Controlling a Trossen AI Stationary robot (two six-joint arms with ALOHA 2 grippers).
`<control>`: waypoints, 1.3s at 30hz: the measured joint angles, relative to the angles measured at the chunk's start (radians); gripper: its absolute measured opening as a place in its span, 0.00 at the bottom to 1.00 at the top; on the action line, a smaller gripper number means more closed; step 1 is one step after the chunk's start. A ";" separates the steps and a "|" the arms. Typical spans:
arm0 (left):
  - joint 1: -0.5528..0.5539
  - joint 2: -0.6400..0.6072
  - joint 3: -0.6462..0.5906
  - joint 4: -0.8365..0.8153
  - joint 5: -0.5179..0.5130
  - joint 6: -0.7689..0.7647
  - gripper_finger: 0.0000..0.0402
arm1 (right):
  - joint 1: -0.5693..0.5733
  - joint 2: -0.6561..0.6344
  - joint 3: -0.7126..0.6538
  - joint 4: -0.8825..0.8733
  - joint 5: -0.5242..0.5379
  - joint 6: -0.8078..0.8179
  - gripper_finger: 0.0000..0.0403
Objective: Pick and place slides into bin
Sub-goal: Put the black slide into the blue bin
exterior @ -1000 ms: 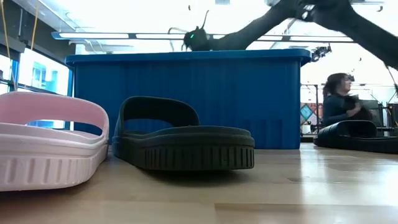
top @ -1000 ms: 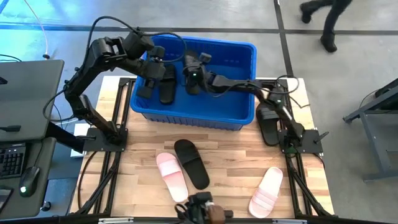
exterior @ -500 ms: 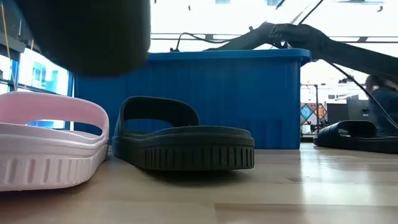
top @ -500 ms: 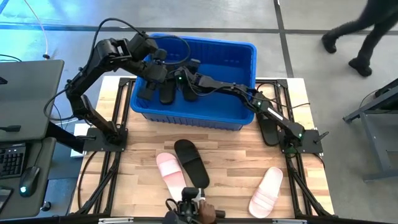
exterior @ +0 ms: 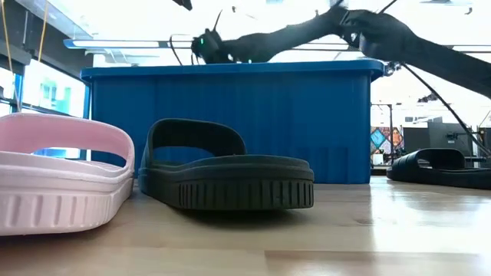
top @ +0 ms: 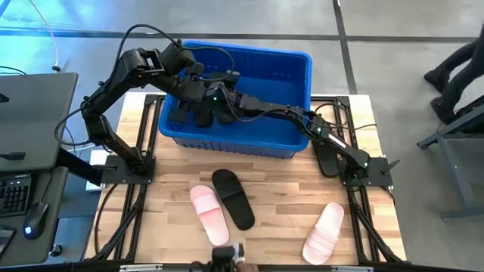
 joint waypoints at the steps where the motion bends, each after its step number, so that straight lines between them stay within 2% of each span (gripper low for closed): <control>1: 0.000 0.000 0.000 0.001 0.000 0.000 0.39 | 0.011 -0.018 -0.001 -0.014 0.025 -0.016 0.55; 6: 0.000 -0.005 0.001 0.002 0.018 -0.018 0.39 | 0.069 -0.120 0.001 -0.197 0.161 -0.015 0.52; 11: -0.001 -0.003 0.002 0.002 0.108 -0.053 0.39 | 0.142 -0.224 -0.001 -0.515 0.214 0.157 0.52; 16: -0.002 0.000 -0.001 0.003 0.120 -0.088 0.39 | 0.204 -0.371 0.005 -0.889 0.197 0.493 0.52; 21: -0.049 0.002 -0.001 -0.003 0.093 -0.153 0.39 | 0.268 -0.459 0.000 -1.223 -0.004 0.938 0.52; 25: -0.148 0.001 -0.003 -0.023 0.057 -0.213 0.39 | 0.304 -0.558 -0.042 -1.172 -0.269 1.044 0.52; 27: -0.215 0.000 -0.021 -0.024 0.004 -0.245 0.39 | 0.334 -0.573 -0.044 -1.203 -0.334 1.044 0.52; 35: -0.522 0.000 -0.200 -0.008 -0.243 -0.398 0.39 | 0.465 -0.594 -0.045 -1.211 -0.212 1.065 0.52; 39: -0.639 0.000 -0.302 0.072 -0.295 -0.441 0.39 | 0.508 -0.591 -0.046 -1.211 -0.181 1.063 0.52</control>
